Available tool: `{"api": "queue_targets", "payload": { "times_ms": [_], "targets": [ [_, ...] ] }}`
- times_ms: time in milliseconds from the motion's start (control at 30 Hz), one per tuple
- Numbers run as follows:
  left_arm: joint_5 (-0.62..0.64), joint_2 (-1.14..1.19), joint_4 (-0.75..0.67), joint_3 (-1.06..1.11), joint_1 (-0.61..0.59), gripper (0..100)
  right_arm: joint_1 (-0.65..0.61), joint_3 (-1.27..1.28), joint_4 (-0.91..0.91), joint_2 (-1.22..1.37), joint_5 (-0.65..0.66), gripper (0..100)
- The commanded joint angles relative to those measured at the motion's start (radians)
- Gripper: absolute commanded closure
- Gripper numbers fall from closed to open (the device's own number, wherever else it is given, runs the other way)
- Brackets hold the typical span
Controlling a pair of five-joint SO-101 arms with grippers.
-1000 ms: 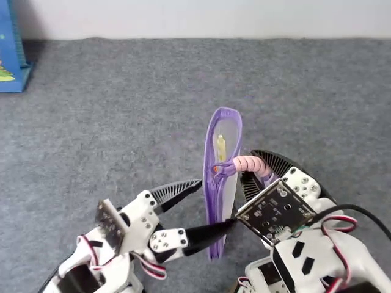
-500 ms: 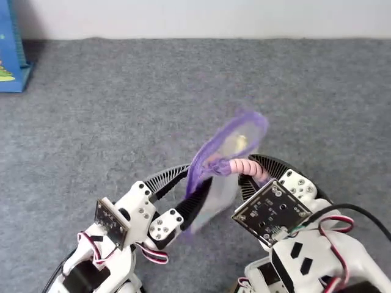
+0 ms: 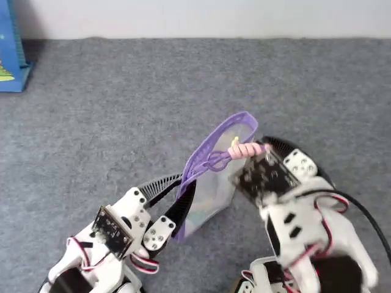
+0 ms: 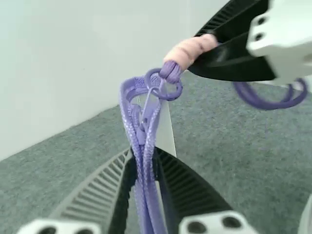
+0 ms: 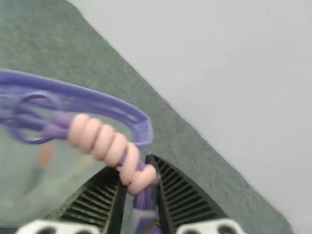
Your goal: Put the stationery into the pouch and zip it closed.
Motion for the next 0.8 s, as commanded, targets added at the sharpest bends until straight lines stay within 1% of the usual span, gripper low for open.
{"api": "queue_targets", "payload": {
  "times_ms": [0, 100, 233, 367, 433, 467, 567, 600, 667, 767],
  "targets": [
    [-0.015, -0.012, 0.068, -0.113, -0.012, 99, 0.113, 0.078, -0.142, 0.071, 0.032, 98.9],
    [-0.017, -0.014, 0.081, -0.124, -0.014, 99, 0.165, 0.144, -0.217, 0.071, 0.044, 98.9],
    [-0.017, -0.014, 0.081, -0.125, -0.014, 99, 0.211, 0.206, -0.274, 0.071, 0.06, 98.9],
    [-0.017, -0.014, 0.081, -0.125, -0.014, 99, 0.243, 0.226, -0.271, 0.071, 0.051, 98.9],
    [-0.017, -0.014, 0.08, -0.124, -0.014, 99, 0.242, 0.216, -0.228, 0.059, 0.009, 97.8],
    [-0.017, -0.014, 0.078, -0.122, -0.014, 99, 0.237, 0.203, -0.194, 0.056, -0.015, 95.4],
    [-0.017, -0.014, 0.078, -0.12, -0.014, 99, 0.219, 0.143, -0.059, 0.027, -0.074, 82.4],
    [-0.017, -0.014, 0.077, -0.12, -0.014, 99, 0.202, 0.124, -0.015, 0.015, -0.081, 79.7],
    [-0.017, -0.014, 0.077, -0.119, -0.014, 99, 0.157, 0.095, 0.074, -0.022, -0.071, 79.8],
    [-0.017, -0.014, 0.075, -0.119, -0.014, 99, 0.027, 0.054, 0.188, -0.094, -0.058, 80.7]
  ]
}}
